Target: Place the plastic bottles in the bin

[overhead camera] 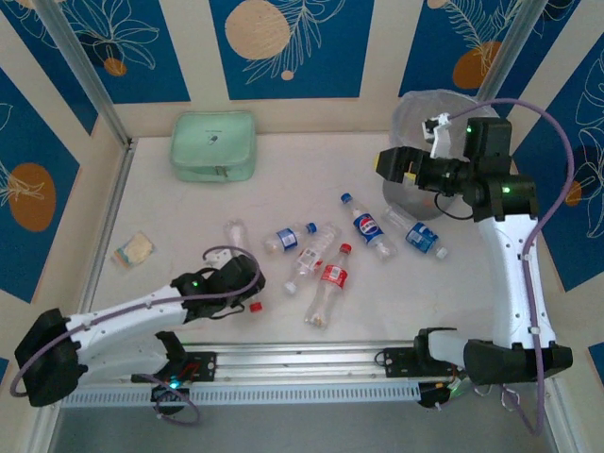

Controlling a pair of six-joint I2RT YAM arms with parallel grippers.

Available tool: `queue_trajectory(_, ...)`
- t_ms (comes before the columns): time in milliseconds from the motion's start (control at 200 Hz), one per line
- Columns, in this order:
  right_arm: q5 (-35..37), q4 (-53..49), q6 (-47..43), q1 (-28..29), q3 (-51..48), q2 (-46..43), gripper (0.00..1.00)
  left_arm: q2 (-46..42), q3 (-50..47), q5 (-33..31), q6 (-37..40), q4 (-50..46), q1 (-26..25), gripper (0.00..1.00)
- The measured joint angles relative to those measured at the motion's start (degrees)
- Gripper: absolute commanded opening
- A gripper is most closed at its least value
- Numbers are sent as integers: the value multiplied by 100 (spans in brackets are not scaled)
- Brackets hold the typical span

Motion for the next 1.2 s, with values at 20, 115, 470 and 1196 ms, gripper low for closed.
queue_trajectory(20,-76,39,33,22,-44,4,94,-15,109,-28,168,-13,33,26)
queue_trajectory(115,-149,223,122,203,-190,15,91,44,557,-20,890,116,195,18)
queue_trajectory(470,-151,1036,643,1084,-977,363,93,748,918,1528,3458,1867,573,4)
queue_trajectory(1196,-745,1600,811,1283,-638,1703,96,1447,907,3460,4277,3126,741,4)
